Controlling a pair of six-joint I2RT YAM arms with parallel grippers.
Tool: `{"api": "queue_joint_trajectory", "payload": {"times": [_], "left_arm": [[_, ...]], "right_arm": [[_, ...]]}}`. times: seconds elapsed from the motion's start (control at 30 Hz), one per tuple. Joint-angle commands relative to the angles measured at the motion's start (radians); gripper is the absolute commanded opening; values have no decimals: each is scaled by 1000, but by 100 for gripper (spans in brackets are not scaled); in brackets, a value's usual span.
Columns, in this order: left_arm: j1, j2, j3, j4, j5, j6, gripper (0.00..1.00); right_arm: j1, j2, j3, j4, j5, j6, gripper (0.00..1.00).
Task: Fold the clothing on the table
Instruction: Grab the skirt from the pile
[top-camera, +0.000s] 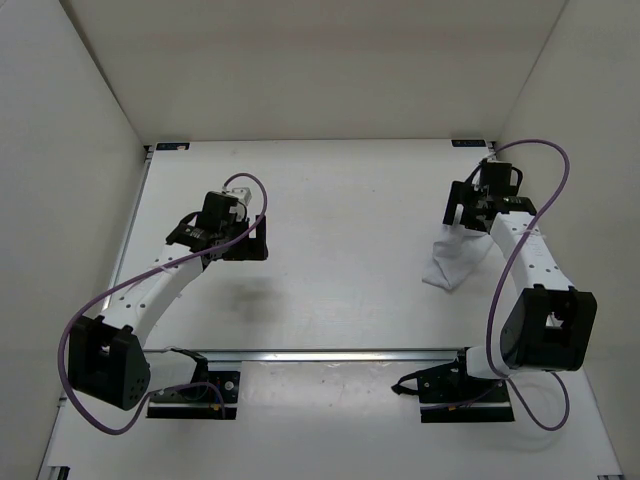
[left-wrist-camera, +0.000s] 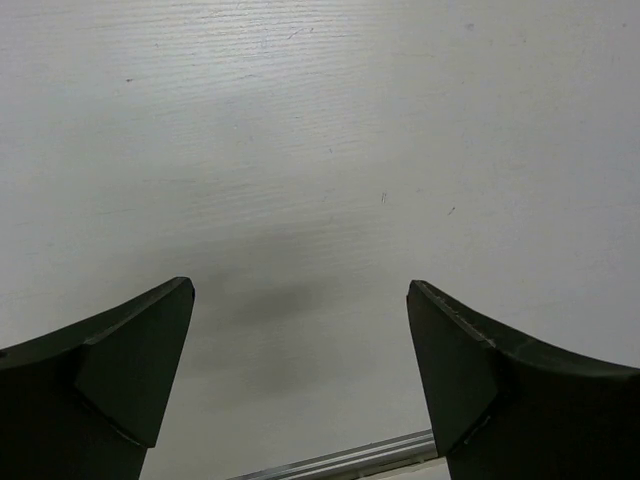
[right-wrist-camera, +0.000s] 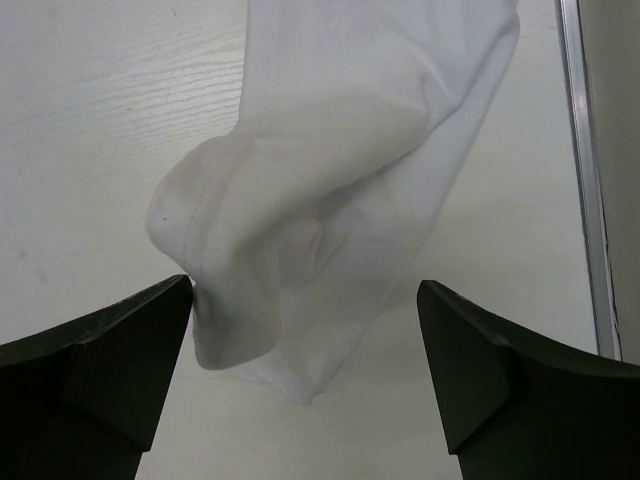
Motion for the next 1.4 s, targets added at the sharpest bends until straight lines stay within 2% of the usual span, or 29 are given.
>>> {"api": "queue_joint_trajectory", "payload": {"times": [0.0,0.33,0.47,0.73,0.8,0.87,0.93,0.97,1.03,1.07,1.1,1.23,1.3,1.37], "left_arm": [[1,-20,24,-1,-28,12,99],[-5,-20,41,-11,-52,24,99],[12,-44,3,9,-32,20,99],[-2,-18,21,22,-21,23,98],[0,-23,12,32,-19,23,98],[-2,-33,0,29,-21,20,99],[1,-36,-14,35,-19,21,99],[3,-35,-16,32,-18,20,99],[6,-46,-20,32,-22,21,99],[9,-47,-20,30,-15,23,99],[6,-46,-19,29,-19,24,99],[3,-55,-14,15,-18,26,99],[1,-50,-16,28,-3,31,98],[4,-47,-19,48,11,23,99]], "right_arm": [[-21,-12,7,24,18,17,93],[-91,5,-48,36,6,36,95],[-73,41,-18,40,11,44,95],[-53,58,-5,98,-20,73,93],[-52,65,-19,119,-44,73,89],[-38,65,-34,149,-63,66,80],[-33,70,-50,186,-80,63,50],[-32,70,-51,191,-96,61,42],[-35,91,-56,241,-106,59,16],[-33,99,-57,244,-106,53,10],[-35,123,-44,237,-145,58,0],[-26,171,94,182,-222,44,0],[29,174,210,165,-256,0,0],[138,194,339,105,-273,-40,0]]}}
